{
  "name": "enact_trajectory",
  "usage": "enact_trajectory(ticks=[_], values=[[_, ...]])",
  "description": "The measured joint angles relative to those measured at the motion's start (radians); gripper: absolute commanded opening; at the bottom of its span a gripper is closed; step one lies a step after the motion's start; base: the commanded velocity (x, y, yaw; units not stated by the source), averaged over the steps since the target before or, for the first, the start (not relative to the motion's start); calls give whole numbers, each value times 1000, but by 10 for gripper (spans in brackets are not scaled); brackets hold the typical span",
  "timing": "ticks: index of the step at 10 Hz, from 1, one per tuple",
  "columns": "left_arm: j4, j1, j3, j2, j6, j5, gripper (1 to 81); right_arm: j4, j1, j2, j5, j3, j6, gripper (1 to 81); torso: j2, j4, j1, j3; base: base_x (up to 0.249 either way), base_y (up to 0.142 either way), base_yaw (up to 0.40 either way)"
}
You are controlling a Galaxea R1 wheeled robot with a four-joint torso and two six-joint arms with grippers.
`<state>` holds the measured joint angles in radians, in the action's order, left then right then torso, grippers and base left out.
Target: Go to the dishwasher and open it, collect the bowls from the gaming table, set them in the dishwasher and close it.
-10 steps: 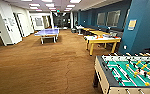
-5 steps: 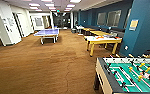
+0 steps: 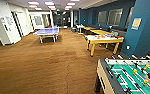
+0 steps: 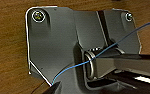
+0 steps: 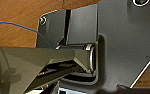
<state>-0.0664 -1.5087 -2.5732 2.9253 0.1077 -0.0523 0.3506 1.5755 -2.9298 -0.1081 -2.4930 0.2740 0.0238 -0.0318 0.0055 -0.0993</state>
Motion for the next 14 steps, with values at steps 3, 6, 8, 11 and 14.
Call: enact_trajectory(ticks=[3, 6, 8, 11, 14], values=[[-1, 10, 0, -2, 0, -11, 811, -2, -4, -9, -4, -15, 0, 811, 1, 0, -1, 0, 140, 0, 0], [-2, 0, 0, 0, 0, -2, 811, -1, -6, -11, -3, -17, 0, 811, 1, 0, -3, 0, 142, 0, 0], [-2, 6, 0, -2, 0, -5, 811, -1, -9, -9, -3, -21, 0, 811, 1, 0, -2, 0, 149, 0, 0], [-2, 3, 0, -2, 0, -5, 811, -1, -6, -11, -3, -21, 0, 811, 1, 0, -2, 0, 149, 0, 0], [-2, 3, 0, -2, 0, -5, 811, -1, -5, -14, -3, -21, 0, 811, 1, 0, -3, 0, 149, 0, 0]])
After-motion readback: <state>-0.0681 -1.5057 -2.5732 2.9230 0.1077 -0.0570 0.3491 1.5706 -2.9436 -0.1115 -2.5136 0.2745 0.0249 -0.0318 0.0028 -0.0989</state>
